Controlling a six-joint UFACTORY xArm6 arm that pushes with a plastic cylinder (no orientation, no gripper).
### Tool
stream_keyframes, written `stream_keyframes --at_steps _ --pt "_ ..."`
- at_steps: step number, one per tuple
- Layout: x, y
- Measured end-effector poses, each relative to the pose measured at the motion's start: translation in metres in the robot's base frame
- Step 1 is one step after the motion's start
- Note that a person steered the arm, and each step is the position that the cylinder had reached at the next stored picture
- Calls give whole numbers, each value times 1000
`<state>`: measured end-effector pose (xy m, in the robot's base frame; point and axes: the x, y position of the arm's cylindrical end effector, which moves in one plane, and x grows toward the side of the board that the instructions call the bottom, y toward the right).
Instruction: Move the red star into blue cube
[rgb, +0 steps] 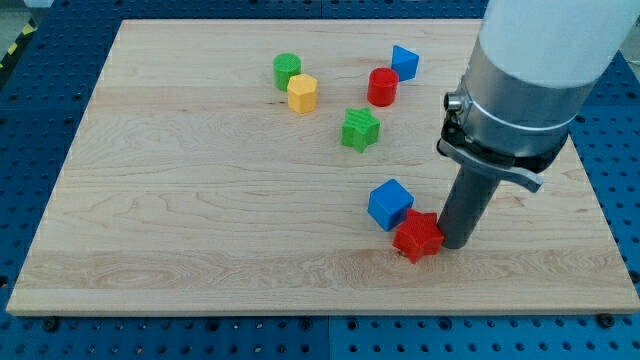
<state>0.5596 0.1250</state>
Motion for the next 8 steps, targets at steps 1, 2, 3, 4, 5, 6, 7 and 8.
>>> stream_keyframes --at_steps 1,2,3,4,5,6,7,8 --pt "7 -8" --pt "7 -14" --pt "7 -17" --pt "7 17" --pt "4 72" --pt "-26 104" --pt "-78 112" --pt "-87 117"
